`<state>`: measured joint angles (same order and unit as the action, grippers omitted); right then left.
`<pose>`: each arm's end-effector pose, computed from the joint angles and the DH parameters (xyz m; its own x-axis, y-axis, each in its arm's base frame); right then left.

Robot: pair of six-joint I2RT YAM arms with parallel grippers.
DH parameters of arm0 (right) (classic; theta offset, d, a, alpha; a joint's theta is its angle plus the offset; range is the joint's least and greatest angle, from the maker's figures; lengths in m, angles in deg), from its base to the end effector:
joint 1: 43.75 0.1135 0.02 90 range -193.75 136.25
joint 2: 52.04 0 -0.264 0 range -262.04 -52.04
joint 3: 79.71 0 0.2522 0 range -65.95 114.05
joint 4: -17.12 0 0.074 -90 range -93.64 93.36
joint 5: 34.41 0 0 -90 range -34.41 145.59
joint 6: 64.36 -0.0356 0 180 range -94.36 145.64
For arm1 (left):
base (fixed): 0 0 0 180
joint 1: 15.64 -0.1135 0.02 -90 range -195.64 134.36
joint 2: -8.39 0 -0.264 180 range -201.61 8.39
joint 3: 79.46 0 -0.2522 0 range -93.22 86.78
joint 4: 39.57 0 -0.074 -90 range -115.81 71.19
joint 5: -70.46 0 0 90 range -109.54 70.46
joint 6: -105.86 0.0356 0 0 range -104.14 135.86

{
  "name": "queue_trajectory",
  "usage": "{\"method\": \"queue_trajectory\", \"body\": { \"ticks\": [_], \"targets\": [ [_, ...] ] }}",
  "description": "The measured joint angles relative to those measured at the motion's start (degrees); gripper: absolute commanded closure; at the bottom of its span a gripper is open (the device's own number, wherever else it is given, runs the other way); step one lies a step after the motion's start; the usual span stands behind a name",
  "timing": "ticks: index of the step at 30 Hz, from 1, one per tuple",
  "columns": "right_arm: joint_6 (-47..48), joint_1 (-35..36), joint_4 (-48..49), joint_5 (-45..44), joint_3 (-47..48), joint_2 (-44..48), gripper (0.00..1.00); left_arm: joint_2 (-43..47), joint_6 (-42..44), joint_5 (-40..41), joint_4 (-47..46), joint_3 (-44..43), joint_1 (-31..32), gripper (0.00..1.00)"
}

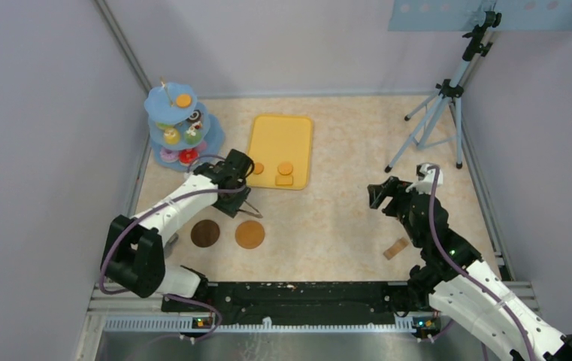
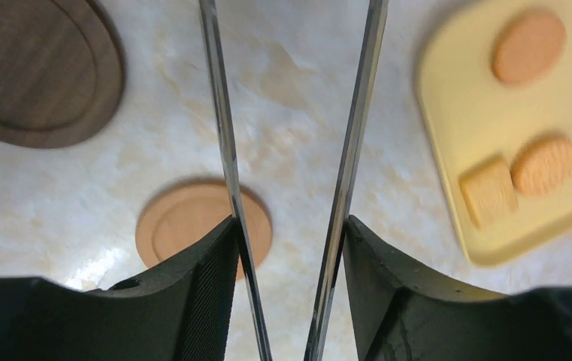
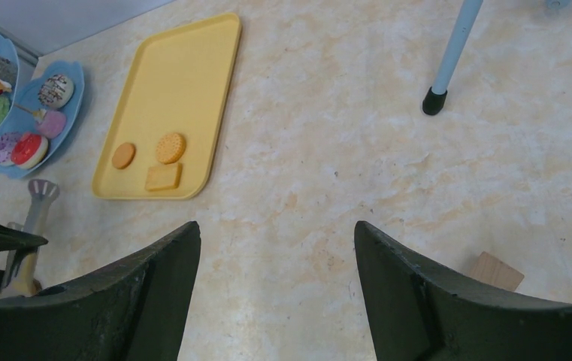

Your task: Serve the afternoon tea

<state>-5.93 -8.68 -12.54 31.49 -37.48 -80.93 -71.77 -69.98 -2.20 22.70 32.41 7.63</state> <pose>0.1200 0.0665 0.2693 -0.3026 0.3715 -0.8777 -0.0532 0.9129 0.4047 0.2346 -0.0893 0.2171 -0.3664 -0.8788 -0.3058 -0.8601 0.4452 -0.2491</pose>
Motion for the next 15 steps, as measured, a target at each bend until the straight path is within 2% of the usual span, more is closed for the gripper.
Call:
{"method": "queue_trajectory", "body": {
  "ticks": [7, 15],
  "targets": [
    [0.00, 0.00, 0.02, 0.00, -0.02, -0.07, 0.26, -2.78, -0.48, 10.80, 6.56, -10.62, 19.02, 0.42],
    [0.00, 0.00, -0.17, -0.02, -0.74, -0.11, 0.27, -13.27, 3.21, 24.17, 16.00, -16.46, 28.87, 0.42]
  ]
}}
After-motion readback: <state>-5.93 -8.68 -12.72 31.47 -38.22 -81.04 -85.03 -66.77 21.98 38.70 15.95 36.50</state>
